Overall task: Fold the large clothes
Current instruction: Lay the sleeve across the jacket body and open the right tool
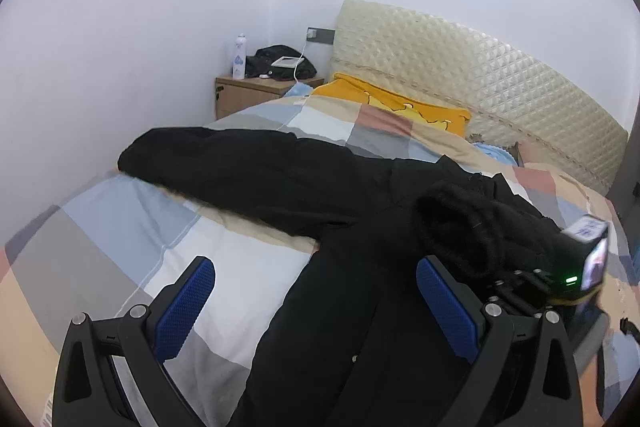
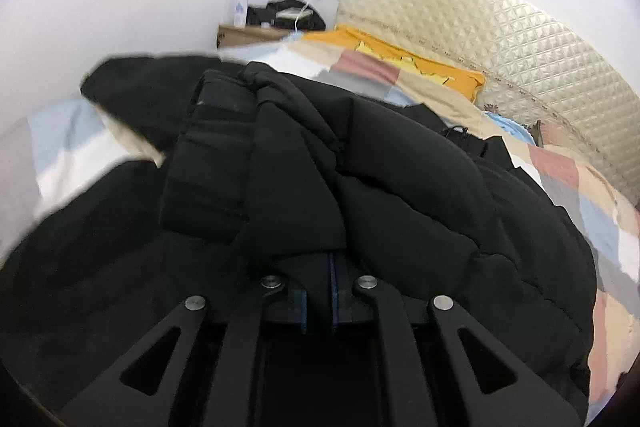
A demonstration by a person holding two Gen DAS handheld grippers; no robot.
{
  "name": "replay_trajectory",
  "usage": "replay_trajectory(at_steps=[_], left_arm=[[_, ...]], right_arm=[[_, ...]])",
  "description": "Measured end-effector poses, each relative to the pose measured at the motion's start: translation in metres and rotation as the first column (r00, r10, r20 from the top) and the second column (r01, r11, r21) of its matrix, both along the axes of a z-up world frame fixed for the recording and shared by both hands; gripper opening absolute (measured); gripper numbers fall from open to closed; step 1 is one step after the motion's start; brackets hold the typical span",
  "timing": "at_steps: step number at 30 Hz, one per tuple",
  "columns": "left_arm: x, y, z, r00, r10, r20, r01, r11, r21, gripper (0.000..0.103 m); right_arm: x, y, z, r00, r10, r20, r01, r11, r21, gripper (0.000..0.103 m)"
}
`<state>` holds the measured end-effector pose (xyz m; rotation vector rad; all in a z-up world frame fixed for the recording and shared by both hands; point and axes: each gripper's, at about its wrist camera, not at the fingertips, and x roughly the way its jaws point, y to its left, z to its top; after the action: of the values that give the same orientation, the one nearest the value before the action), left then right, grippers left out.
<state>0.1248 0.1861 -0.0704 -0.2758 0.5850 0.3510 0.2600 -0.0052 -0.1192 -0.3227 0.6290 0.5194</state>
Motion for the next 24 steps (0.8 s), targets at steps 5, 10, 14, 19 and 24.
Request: replay_trajectory(at_steps=[5,10,14,19,24], left_arm=[[-0.005,0.004,0.001,1.000,0.010,0.012,-0.010,1.000,-0.022,0.102],[-0.010,0.001,0.001,1.000,0.000,0.021,0.000,1.000,-0.029,0.102],[-0.009,-0.004,-0.002,1.000,-0.020,0.008,0.021,0.999,-0.037,0.102],[-0.011,-0.023,0.003,0.998,-0.056,0.006,0.055,0.998,0.026,0.102],[-0.020,-0.045,0.014,0.994,-0.106,0.019,0.104,0.990,0.095,0.102]], right_arm=[[-0.009,0.001,0.016,0.999,0.013,-0.050,-0.011,0.999,0.040,0.043],[-0.036,0.005,0.032,0.997,0.053,-0.050,-0.048,0.995,0.093,0.085],[-0.050,-0.011,0.051,0.999,0.026,-0.037,-0.022,0.994,0.105,0.085],[-0.064,-0.056,0.080,0.996,-0.084,0.018,0.080,0.984,0.161,0.085],[-0.089,-0.098,0.098,0.982,-0.179,0.064,0.166,0.972,0.169,0.085]])
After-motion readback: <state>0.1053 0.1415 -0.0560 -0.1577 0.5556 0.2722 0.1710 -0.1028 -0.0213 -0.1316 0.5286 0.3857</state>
